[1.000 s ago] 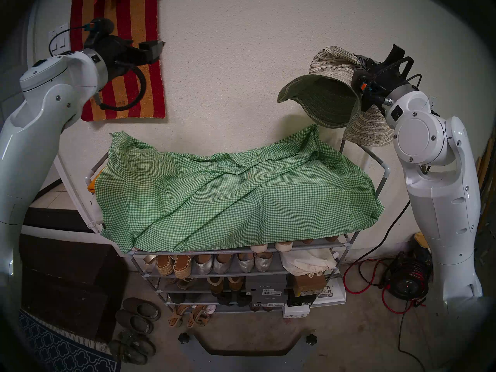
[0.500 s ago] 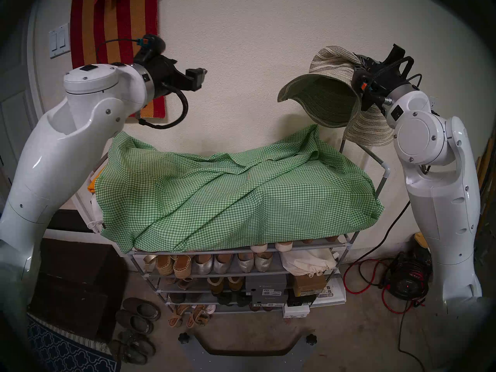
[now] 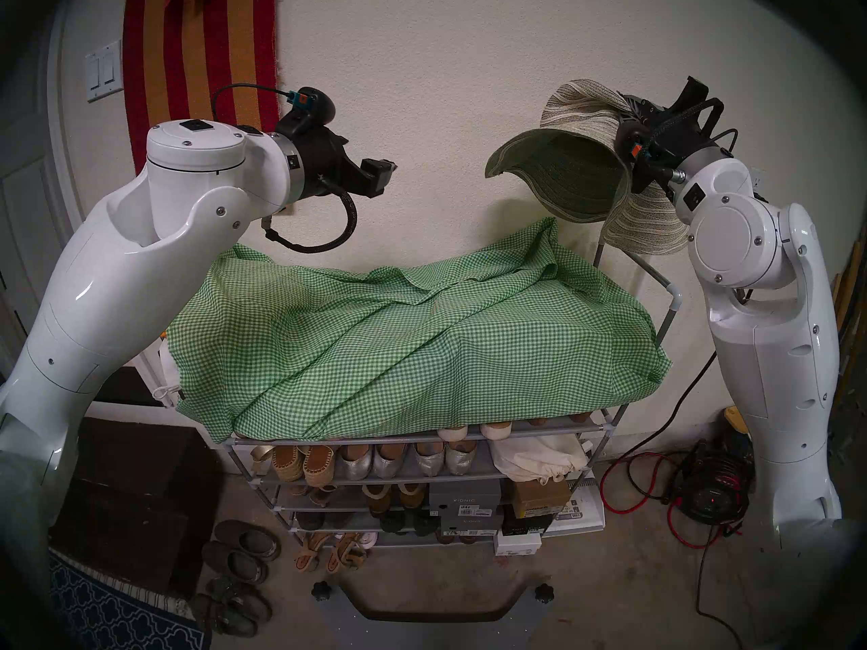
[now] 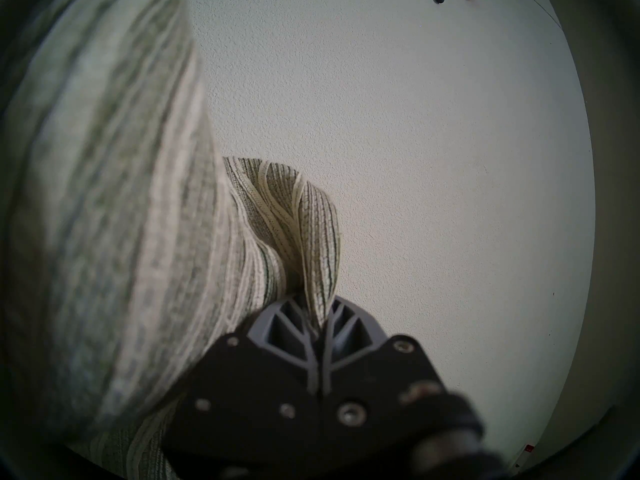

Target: Lift the object off the cloth, cover the shoe rack with the cloth, put the object back

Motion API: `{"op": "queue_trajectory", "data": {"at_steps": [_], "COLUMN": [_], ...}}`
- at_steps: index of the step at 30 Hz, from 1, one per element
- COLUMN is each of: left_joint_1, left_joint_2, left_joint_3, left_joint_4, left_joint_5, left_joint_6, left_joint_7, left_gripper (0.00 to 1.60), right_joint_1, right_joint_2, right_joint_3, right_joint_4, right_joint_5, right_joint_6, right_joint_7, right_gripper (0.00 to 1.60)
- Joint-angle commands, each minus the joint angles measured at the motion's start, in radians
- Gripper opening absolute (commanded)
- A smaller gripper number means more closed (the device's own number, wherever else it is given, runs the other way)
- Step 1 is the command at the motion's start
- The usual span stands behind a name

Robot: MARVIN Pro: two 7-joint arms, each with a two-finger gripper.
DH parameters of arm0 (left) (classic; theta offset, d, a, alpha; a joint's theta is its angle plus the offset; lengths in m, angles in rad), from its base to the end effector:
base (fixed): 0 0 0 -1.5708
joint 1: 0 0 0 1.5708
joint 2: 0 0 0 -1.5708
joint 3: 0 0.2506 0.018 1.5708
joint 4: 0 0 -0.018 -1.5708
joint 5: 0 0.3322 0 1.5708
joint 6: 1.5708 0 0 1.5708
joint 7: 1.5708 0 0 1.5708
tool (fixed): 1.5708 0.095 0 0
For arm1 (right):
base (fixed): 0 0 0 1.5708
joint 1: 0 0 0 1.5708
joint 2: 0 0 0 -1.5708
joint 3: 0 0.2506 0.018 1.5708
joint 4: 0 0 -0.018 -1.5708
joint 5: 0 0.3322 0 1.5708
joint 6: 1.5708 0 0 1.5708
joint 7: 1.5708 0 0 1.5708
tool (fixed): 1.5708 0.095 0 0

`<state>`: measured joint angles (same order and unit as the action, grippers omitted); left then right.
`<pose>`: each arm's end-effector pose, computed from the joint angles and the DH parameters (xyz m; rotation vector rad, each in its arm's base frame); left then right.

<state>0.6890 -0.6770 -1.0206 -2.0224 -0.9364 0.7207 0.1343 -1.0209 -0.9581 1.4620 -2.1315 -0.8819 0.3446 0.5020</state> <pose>0.4224 -0.0527 0.0749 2.0651 -0.8883 2.1059 0.3963 -0.0114 0.1196 0.8963 0.9602 1.5609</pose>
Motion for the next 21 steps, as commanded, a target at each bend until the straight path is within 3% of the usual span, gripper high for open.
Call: {"op": "queue_trajectory", "data": {"at_steps": [1,2,21], "left_joint_1": [0.023,0.016,0.024], "left_joint_2": [0.003,-0.026,-0.034], "left_joint_3": [-0.022,-0.026,-0.027], "left_joint_4": [-0.03,-0.02,-0.026], "left_joint_5": [0.016,0.022,0.026], "left_joint_6": [-0.035,-0.041,-0.046], "left_joint_7": [0.049,0.085,0.113], "left_gripper": [1.6,1.6,1.6], "right_joint_1": [0.003,0.003,0.002], "right_joint_2": [0.0,0.0,-0.006], "right_joint_3": [0.001,0.001,0.004], "right_joint_4": [-0.003,-0.003,-0.003], "right_joint_5": [-0.001,-0.001,-0.006], "right_joint_6": [0.001,0.0,-0.004], "right_joint_7": [0.0,0.0,0.003], "right_gripper": [0.0,0.0,0.0]}}
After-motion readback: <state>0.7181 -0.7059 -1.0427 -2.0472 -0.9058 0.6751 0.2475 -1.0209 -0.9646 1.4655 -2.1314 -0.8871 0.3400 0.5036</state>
